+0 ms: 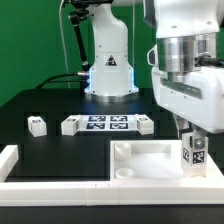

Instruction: Assemble square table

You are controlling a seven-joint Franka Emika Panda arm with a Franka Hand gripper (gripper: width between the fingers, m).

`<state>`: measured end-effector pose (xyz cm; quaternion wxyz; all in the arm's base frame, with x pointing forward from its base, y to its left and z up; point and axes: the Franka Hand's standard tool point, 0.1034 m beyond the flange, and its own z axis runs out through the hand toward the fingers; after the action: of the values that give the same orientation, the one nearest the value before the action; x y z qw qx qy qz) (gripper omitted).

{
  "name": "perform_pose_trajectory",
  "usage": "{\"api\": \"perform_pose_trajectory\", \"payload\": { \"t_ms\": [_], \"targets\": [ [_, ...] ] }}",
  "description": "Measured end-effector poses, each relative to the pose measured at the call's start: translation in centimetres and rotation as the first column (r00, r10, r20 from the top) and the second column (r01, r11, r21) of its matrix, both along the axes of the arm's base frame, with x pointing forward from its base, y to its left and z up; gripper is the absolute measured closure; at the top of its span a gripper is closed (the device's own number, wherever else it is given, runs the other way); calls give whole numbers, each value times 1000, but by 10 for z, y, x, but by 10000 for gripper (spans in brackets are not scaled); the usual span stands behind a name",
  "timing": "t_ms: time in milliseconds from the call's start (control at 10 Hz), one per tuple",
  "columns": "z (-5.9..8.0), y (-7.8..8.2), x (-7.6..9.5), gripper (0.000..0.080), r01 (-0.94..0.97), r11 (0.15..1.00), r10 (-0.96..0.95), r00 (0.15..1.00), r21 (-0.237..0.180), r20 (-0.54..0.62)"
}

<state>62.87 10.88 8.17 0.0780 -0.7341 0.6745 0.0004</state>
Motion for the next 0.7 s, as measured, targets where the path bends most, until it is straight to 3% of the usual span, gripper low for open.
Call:
{"api": "perform_pose_trajectory", "payload": {
  "t_ms": [300, 500, 700],
  "targets": [
    [-1, 0, -1, 497, -6, 1000, 6, 1000, 0, 1],
    [-3, 7, -1, 181, -200, 979, 200, 980, -29, 12],
    [-3, 8, -2, 159, -387, 921, 388, 922, -53, 19]
  ]
}}
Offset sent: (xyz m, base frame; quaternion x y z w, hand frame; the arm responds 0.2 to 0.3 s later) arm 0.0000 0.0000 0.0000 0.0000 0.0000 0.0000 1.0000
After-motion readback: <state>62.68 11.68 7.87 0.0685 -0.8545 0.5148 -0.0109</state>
